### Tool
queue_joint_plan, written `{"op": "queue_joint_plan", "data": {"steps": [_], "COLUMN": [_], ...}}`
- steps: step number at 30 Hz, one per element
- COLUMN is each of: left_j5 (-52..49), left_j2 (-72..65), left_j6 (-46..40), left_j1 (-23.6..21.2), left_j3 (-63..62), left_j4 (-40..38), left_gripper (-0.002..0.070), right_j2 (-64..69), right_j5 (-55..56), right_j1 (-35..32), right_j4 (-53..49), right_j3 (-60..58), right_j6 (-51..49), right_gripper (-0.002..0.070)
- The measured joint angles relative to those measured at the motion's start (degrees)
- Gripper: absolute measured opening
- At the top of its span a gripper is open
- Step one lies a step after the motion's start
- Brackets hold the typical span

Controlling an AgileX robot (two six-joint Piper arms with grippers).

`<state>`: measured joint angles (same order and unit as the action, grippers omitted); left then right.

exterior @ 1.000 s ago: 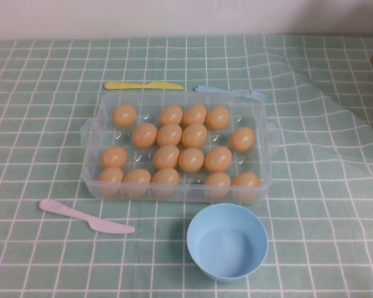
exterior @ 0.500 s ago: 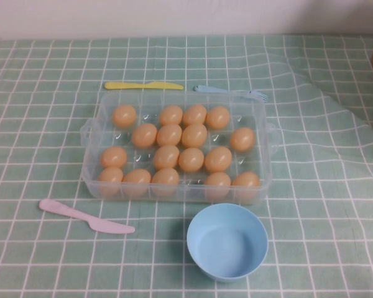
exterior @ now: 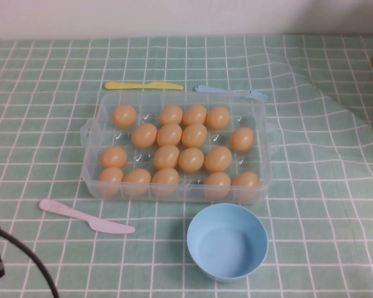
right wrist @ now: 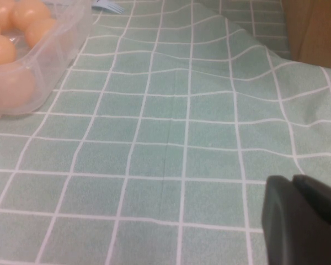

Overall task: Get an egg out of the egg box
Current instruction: Pick up the egg from the plastic box

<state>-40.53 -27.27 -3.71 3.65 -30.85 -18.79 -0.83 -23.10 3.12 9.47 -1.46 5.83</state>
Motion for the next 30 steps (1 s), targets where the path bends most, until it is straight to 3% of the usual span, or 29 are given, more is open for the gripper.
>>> {"op": "queue_joint_plan", "data": {"steps": [5,17,30], "left_j5": [-10.59,-13.06,-23.35], "left_j2": [-11.94,-37.01,-64.74], "left_j6": [-5.73,-13.92,-14.14], "left_j1": [0.00,0.62,15.63], "left_j3": [-8.54,-24.45,-51.83], "left_j4": [0.10,-1.41,7.79], "left_gripper": [-0.0004,-0.0004,-0.0004], "right_j2": [0.00,0.00,0.00], "right_j5": [0.00,0.00,0.00], "right_j1": [0.00,0.00,0.00], "right_j4": [0.00,0.00,0.00], "right_j3": [0.00,0.00,0.00], "right_j6": [0.00,0.00,0.00], "right_gripper": [-0.0017,-0.0017,-0.0017]}}
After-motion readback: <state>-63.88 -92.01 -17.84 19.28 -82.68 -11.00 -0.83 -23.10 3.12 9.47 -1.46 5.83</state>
